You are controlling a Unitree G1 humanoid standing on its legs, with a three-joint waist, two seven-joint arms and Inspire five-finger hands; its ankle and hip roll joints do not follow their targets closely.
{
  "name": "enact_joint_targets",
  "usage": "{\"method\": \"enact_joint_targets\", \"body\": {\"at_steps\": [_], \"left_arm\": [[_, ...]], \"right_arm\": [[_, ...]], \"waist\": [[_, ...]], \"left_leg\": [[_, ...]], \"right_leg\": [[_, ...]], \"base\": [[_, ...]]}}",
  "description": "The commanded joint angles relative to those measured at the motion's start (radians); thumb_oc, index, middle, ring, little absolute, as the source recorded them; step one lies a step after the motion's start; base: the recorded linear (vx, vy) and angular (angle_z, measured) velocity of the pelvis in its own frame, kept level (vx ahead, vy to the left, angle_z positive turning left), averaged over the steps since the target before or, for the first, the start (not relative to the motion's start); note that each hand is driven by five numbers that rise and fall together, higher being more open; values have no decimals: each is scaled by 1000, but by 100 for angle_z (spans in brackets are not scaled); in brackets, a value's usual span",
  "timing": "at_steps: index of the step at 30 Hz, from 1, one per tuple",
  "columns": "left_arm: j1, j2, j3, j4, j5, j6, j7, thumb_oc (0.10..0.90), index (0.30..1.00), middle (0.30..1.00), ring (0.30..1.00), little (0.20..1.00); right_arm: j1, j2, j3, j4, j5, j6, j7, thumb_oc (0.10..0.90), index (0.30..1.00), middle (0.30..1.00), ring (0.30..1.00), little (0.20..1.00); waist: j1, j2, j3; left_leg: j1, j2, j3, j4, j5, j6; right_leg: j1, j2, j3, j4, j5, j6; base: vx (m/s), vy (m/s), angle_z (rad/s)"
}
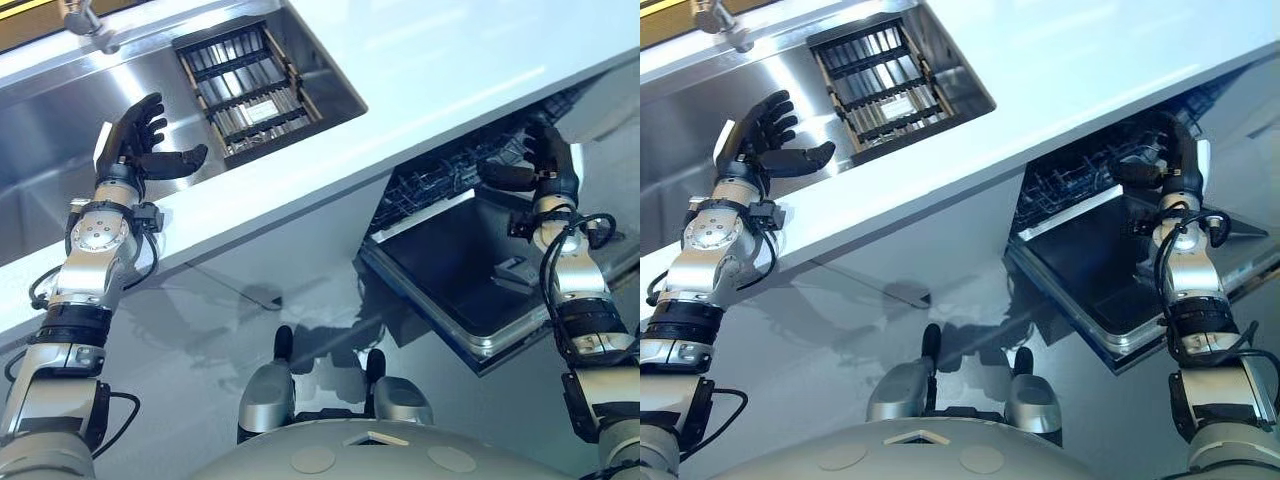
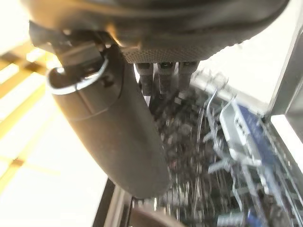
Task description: Pick up plates and place into dishwasher.
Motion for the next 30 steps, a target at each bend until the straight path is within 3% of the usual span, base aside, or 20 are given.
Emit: {"method": "enact_joint_targets", "body": {"at_steps": [1, 8, 13, 17, 21, 25, 30], "left_arm": [[-13, 46, 59, -17, -9, -103, 42, 800, 900, 900, 900, 900], [2, 41, 88, 0, 1, -142, 64, 800, 900, 900, 900, 900], [12, 47, 107, -12, 1, -151, 71, 800, 900, 900, 900, 900], [14, 60, 125, -22, -1, -147, 77, 800, 900, 900, 900, 900], [17, 62, 151, -32, -42, -186, 84, 800, 900, 900, 900, 900], [0, 53, 169, -19, -84, -245, 98, 800, 900, 900, 900, 900], [-40, 44, 178, -23, -117, -278, 115, 800, 900, 900, 900, 900]], "right_arm": [[14, -112, -41, -90, -7, -126, -55, 800, 900, 900, 900, 900], [125, -36, -190, -90, 97, -203, -263, 800, 900, 900, 900, 900], [187, 13, -256, -34, 172, -233, -281, 800, 900, 900, 900, 900], [231, 41, -264, 25, 138, -229, -283, 800, 900, 900, 900, 900], [268, 74, -272, 83, 185, -271, -230, 800, 900, 900, 900, 900], [285, 110, -274, 148, 316, -287, -143, 800, 900, 900, 900, 900], [276, 154, -251, 211, 598, -226, 9, 800, 900, 900, 900, 900]], "waist": [[-50, 11, -172], [-86, 24, -186], [-100, 33, -192], [-109, 39, -194], [-115, 46, -191], [-116, 55, -179], [-104, 69, -148]], "left_leg": [[58, -96, 91, 11, -180, 86], [62, -92, 140, 9, -195, 87], [66, -87, 162, 12, -198, 87], [65, -80, 172, 25, -200, 86], [59, -69, 171, 40, -200, 84], [48, -60, 157, 49, -192, 80], [10, -46, 130, 66, -173, 63]], "right_leg": [[-82, 82, -9, 121, -97, -15], [-92, 84, 6, 118, -98, -3], [-98, 85, 6, 133, -104, -2], [-102, 86, 4, 148, -112, -5], [-110, 88, 2, 180, -128, -10], [-127, 89, -10, 225, -151, -19], [-153, 90, -32, 260, -168, -33]], "base": [[-40, -13, -31], [-63, -21, -30], [-28, -36, -28], [7, -74, -18], [32, -86, -13], [37, -98, -11], [-3, -97, 1]]}}
